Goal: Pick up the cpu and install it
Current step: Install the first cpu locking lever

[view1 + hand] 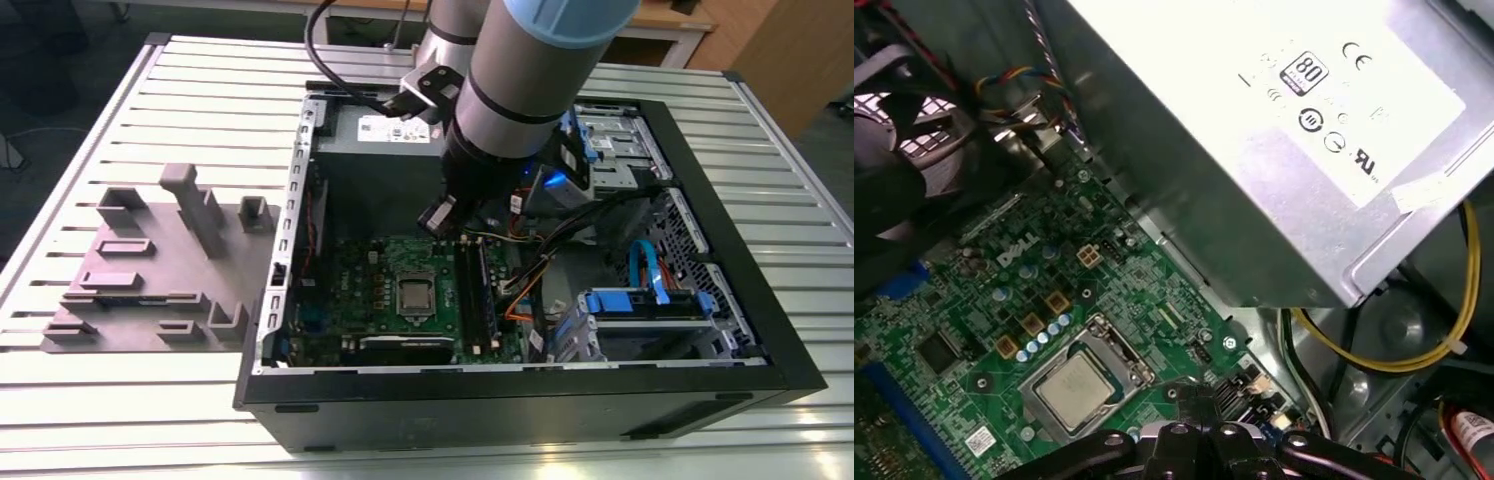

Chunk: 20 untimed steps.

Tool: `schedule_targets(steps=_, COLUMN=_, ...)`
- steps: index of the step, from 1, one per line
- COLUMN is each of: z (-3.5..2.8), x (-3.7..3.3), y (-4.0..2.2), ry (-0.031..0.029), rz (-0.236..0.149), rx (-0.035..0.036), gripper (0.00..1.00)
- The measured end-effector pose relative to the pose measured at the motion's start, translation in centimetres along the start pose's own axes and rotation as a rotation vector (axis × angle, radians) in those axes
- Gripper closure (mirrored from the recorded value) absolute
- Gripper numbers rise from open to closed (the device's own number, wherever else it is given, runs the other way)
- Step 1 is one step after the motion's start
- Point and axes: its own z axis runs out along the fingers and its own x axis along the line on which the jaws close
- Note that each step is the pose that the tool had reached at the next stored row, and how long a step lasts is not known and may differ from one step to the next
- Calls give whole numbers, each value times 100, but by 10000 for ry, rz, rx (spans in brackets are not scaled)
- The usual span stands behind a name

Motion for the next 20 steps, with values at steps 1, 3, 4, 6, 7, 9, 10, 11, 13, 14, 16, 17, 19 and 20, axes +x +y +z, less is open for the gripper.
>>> schedule_targets(steps=1, z=2, x=-8, y=8, ry=0, rz=1, rx=0, gripper=90)
schedule_targets(steps=3, z=8, x=-32, y=28, ry=0, rz=0, rx=0, gripper=90)
schedule_targets(steps=4, z=11, x=-45, y=39, ry=0, rz=-1, rx=-1, gripper=90)
schedule_targets(steps=6, z=18, x=-65, y=56, ry=0, rz=0, rx=0, gripper=90)
schedule_targets(steps=7, z=24, x=-72, y=60, ry=3, rz=-1, rx=2, gripper=90)
schedule_targets(steps=9, z=43, x=-83, y=68, ry=8, rz=0, rx=7, gripper=90)
schedule_targets(steps=10, z=52, x=-89, y=72, ry=10, rz=1, rx=9, gripper=90)
schedule_targets(steps=11, z=60, x=-98, y=78, ry=12, rz=1, rx=10, gripper=90)
schedule_targets(steps=13, z=75, x=-117, y=92, ry=14, rz=1, rx=13, gripper=90)
schedule_targets(steps=14, z=82, x=-127, y=100, ry=14, rz=1, rx=13, gripper=90)
schedule_targets(steps=16, z=97, x=-141, y=110, ry=19, rz=1, rx=16, gripper=90)
schedule_targets(steps=17, z=105, x=-143, y=110, ry=28, rz=2, rx=25, gripper=90)
schedule_targets(steps=19, z=119, x=-144, y=109, ry=55, rz=5, rx=49, gripper=90)
schedule_targets(steps=20, z=127, x=-143, y=108, ry=62, rz=6, rx=56, gripper=90)
